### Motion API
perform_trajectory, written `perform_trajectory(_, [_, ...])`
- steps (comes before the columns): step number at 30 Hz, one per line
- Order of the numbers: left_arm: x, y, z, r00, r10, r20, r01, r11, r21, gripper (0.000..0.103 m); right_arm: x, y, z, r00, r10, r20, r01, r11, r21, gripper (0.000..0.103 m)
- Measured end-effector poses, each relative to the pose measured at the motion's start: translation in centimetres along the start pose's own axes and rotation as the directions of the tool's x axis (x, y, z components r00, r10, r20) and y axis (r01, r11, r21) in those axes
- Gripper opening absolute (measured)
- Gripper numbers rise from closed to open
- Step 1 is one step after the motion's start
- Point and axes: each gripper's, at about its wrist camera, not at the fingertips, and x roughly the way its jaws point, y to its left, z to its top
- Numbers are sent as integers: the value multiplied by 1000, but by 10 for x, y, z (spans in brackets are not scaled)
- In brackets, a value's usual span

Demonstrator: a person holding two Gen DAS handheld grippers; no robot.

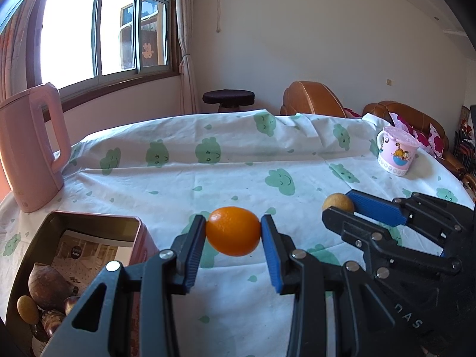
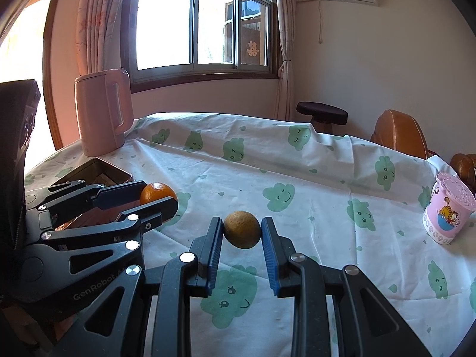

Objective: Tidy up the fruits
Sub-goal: 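Lift the orange with the left tool while the right tool lifts the yellow fruit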

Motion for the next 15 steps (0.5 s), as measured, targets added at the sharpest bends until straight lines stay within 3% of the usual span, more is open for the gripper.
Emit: perform_trajectory(15, [-9,-2,-1,999,9,41,-10,1000,13,40,-13,-4,-1,998,-3,67,2,1000,20,29])
